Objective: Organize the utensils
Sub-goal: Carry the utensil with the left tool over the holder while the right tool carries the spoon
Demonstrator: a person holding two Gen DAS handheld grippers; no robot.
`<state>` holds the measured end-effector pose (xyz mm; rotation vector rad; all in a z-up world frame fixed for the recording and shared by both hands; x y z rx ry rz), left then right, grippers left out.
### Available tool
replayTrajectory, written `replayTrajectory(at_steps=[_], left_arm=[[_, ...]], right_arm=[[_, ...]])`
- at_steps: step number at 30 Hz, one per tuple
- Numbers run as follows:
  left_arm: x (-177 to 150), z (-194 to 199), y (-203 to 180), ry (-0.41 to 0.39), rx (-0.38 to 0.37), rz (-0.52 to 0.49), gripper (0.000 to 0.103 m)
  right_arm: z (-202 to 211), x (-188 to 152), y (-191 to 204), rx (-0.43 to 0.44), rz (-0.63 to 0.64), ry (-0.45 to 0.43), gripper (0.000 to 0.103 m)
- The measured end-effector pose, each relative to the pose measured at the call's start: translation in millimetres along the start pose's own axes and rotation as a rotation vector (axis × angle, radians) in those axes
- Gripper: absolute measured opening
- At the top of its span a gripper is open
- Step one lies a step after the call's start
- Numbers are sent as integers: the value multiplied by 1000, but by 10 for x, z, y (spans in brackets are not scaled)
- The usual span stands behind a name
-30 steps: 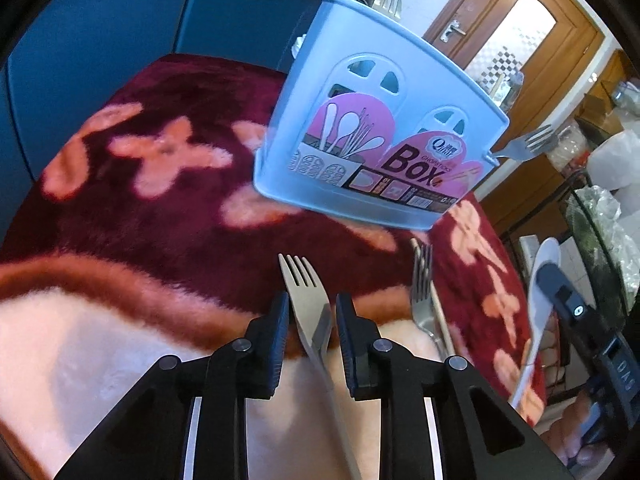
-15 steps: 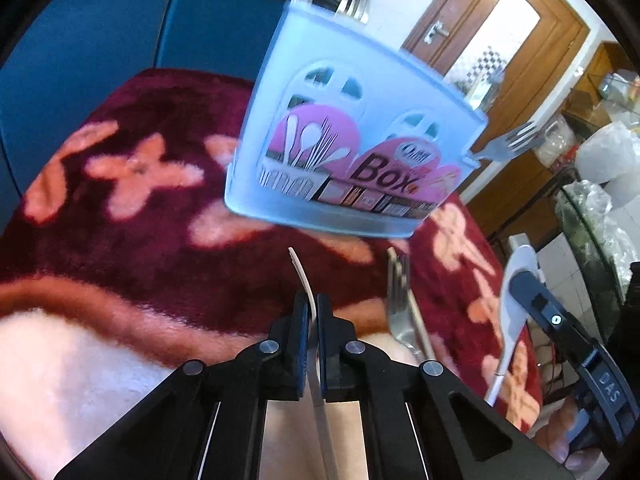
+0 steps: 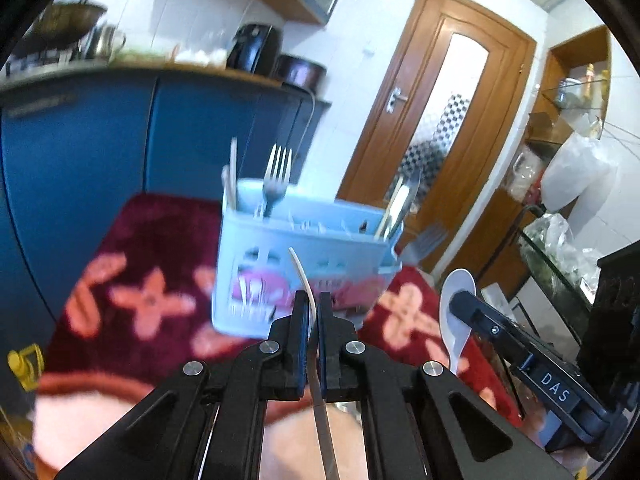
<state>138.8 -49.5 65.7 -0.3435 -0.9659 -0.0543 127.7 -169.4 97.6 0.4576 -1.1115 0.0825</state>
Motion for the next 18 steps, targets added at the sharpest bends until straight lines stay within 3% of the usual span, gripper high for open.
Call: replayTrajectory(at_steps=[15, 18], left_arm=[[1042, -180, -77, -169, 55, -46, 4], [1257, -229, -47, -234, 92, -51, 4]], right_arm=[[-300, 856, 35, -47, 96, -139, 6], [-389, 1013, -23, -69, 101, -167, 6]])
Point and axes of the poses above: each gripper's, at about its wrist camera, not at the fingertips, and z roughly against the way its jaws point, y to its left, x to its top, the point moved 8 cm from there along -z, roughly the way its jaws point, and after that the axes turned 7 degrees about x, right-handed, at the moved point
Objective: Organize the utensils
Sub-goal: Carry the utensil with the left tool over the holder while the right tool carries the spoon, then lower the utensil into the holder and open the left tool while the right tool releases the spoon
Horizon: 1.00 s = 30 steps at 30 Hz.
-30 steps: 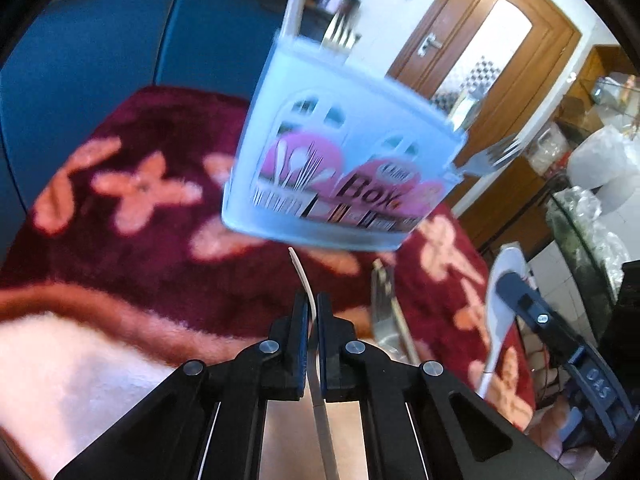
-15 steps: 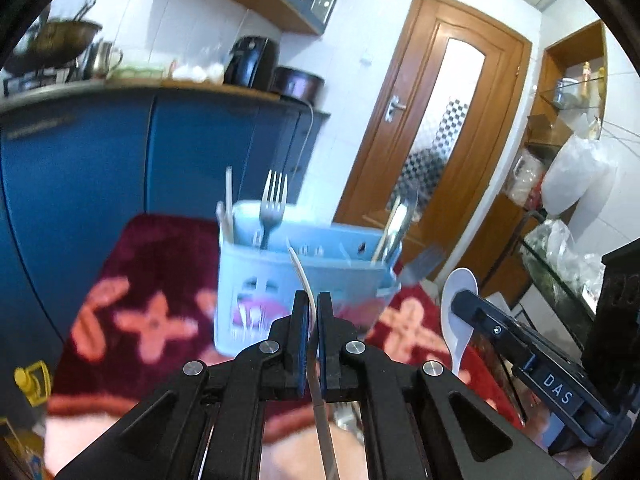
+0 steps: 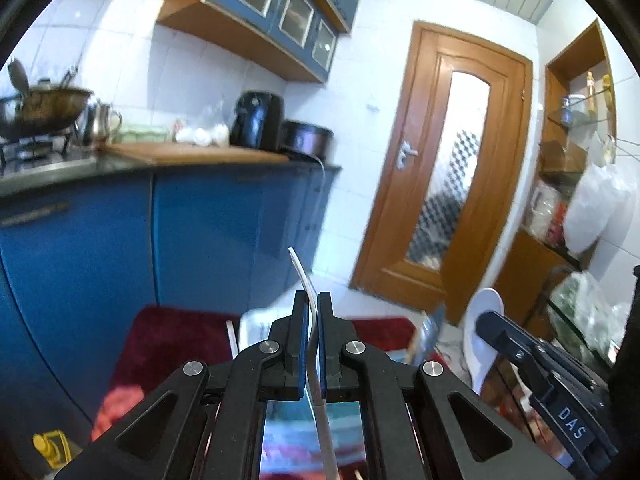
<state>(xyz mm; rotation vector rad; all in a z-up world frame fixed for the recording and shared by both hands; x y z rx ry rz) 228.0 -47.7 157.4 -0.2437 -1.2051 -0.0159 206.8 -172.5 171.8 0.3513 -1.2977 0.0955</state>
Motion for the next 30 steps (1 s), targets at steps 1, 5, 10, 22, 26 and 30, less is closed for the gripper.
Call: replayTrajectory(at_steps=[1, 5, 10, 22, 26, 30], left_arm=[[44, -25, 1, -15, 12, -5, 4], [182, -161, 48, -78, 53, -13, 4], [233, -327, 109, -111, 88, 1, 4], [30, -619, 116, -185, 223, -73, 4], [-83, -681, 181, -167, 229, -63, 4], [-170, -700, 207, -151, 221, -58, 4]], right_arm=[[-42, 40, -23, -8, -1, -9, 6], [-192, 143, -122, -39, 2, -38, 6], [-371, 180, -269, -104, 19, -70, 6], [-630, 15, -451, -198, 74, -96, 6], [-637, -70, -417, -196, 91, -80, 6], [-634, -141, -411, -173, 73, -55, 6]])
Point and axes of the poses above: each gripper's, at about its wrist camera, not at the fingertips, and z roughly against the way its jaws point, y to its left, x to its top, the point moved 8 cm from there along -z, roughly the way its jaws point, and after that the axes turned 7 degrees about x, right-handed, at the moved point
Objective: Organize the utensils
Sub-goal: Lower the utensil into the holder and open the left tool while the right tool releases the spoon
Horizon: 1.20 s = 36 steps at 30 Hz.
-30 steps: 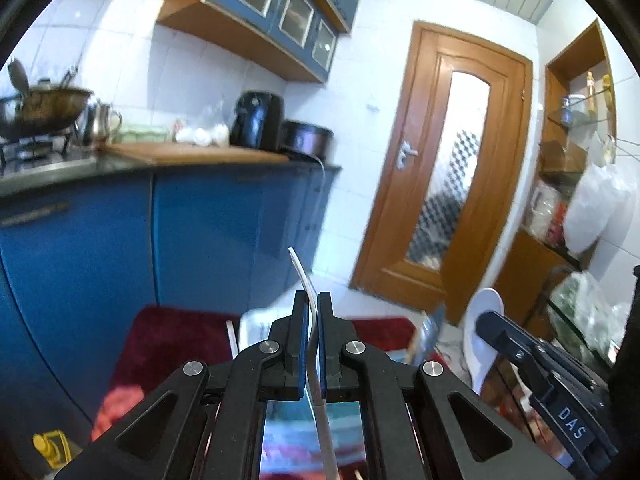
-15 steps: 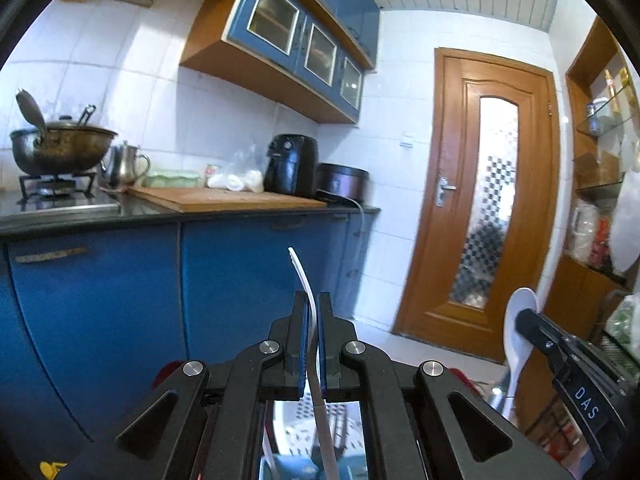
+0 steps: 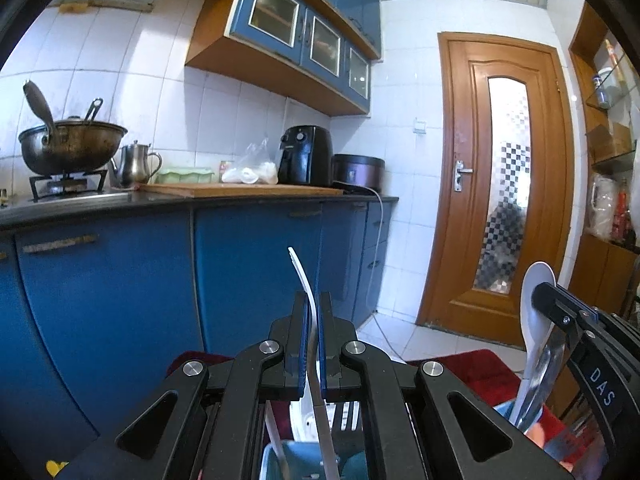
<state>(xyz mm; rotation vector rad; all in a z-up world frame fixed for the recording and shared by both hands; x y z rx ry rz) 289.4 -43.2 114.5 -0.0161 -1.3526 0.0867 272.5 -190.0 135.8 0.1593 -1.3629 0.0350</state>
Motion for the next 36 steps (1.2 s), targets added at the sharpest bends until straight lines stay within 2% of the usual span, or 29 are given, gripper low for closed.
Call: replayTrajectory(at_steps=[3, 6, 8, 15, 18, 20, 22, 31, 36], left_arm=[[-44, 34, 0, 6, -13, -3, 4], [-90, 83, -17, 17, -28, -7, 4], [-116, 111, -33, 28, -37, -11, 4], [-114, 232, -91, 62, -61, -33, 8], [-72, 335, -109, 65, -81, -33, 17], [-39, 429, -101, 61, -87, -27, 35], [-7, 535, -86, 50, -93, -22, 40], [19, 918, -15, 84, -90, -55, 46], [-39, 1125, 31, 123, -81, -80, 47]], right_arm=[[16, -37, 3, 24, -24, 23, 8], [49, -55, 11, 43, -48, 35, 15], [84, -50, 20, 55, -58, 35, 20], [311, 44, 95, 85, -62, 15, 27], [417, 88, 119, 94, -72, 11, 29], [486, 108, 128, 100, -82, 14, 33], [553, 120, 140, 109, -91, 21, 34], [793, -32, 195, 108, -85, 107, 37], [938, -174, 242, 111, -71, 155, 43]])
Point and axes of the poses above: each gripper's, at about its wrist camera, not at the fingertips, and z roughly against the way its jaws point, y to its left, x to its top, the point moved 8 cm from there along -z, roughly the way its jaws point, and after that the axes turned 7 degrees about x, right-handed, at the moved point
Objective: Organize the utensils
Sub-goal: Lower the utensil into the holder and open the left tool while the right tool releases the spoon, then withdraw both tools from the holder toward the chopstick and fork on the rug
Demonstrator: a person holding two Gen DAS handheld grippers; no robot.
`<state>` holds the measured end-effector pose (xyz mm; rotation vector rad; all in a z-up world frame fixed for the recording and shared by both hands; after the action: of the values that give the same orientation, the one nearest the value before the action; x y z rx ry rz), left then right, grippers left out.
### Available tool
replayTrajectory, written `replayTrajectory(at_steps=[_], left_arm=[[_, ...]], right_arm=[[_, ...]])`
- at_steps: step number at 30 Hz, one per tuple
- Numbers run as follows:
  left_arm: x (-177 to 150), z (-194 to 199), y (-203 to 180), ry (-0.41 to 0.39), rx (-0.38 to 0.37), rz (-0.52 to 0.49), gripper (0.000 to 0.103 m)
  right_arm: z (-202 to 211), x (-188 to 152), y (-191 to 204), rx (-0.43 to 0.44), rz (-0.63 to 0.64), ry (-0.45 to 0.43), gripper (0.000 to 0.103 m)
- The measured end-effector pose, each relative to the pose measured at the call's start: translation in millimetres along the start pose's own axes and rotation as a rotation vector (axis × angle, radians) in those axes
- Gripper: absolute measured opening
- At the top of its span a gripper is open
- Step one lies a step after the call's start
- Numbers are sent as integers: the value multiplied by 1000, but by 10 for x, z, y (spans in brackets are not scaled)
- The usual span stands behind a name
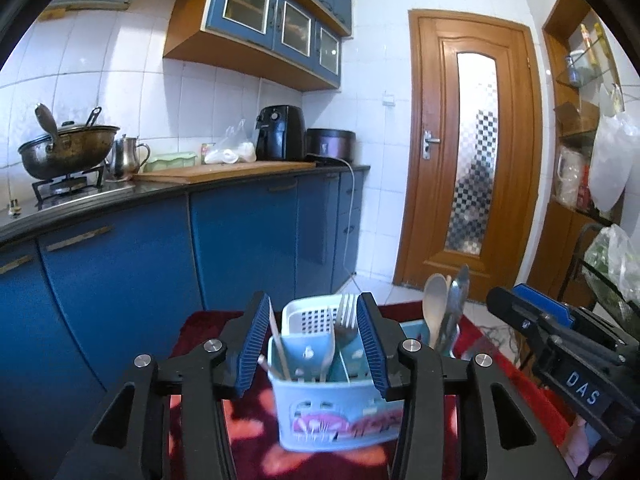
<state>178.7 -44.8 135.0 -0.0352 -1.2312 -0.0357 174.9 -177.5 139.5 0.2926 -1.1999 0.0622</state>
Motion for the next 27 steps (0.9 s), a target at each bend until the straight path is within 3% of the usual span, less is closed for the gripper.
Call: replayTrajectory(at_steps=[12, 27], left_arm=[[-336, 359, -56, 116, -7, -26, 47], [-710, 312, -75, 219, -3, -21, 47]], right_arm=[[245, -340, 150, -6, 46, 76, 43], [246, -611, 64, -21, 28, 142, 43]])
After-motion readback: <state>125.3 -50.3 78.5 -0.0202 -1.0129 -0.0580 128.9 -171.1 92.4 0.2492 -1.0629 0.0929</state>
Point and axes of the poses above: each gripper's, at about its wrist camera, not at the fingertips, and z roughly against the way its jaws point, y to its left, x to its top, the point moved 8 cm from there along -z, roughly the way its jaws point, and after that the axes turned 7 degrees about x, right-handed, at the moved point
